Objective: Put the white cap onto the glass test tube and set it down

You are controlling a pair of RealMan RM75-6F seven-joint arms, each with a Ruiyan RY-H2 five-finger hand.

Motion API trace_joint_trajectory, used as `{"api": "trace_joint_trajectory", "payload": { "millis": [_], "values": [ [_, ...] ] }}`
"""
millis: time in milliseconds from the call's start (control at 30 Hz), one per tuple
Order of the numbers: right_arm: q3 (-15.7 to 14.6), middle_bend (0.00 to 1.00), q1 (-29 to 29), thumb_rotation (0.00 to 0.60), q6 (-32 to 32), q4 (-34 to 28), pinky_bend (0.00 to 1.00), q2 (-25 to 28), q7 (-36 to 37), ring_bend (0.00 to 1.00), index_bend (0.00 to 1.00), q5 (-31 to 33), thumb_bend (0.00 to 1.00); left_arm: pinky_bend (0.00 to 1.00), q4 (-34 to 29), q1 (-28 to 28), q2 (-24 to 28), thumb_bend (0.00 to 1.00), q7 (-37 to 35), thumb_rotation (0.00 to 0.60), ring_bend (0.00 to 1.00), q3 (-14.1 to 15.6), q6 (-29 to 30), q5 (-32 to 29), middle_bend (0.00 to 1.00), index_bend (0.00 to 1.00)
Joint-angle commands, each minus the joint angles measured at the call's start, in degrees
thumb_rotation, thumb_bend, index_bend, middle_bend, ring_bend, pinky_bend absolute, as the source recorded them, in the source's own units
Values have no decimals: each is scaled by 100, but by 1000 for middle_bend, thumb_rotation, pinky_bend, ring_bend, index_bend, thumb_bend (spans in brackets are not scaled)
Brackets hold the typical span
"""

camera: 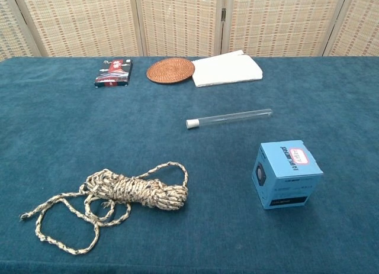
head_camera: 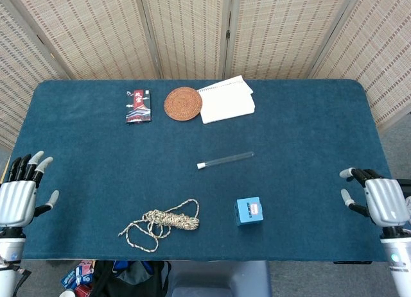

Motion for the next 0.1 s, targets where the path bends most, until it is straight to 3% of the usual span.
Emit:
{"api": "trace_joint_trajectory", "payload": {
  "millis": [33, 100],
  "values": [
    [-134, 453, -252, 600, 226, -13, 555, -20, -30, 378, 392, -171, 317, 0, -78, 225, -74, 299, 88, 600, 0, 107, 236, 168, 0, 147],
    [-175, 453, -360, 600, 277, -54, 555, -12, -56, 378, 391, -202, 315, 0, -93, 320, -117, 299, 90, 600, 0, 132, 294, 227, 0, 147]
  ]
}}
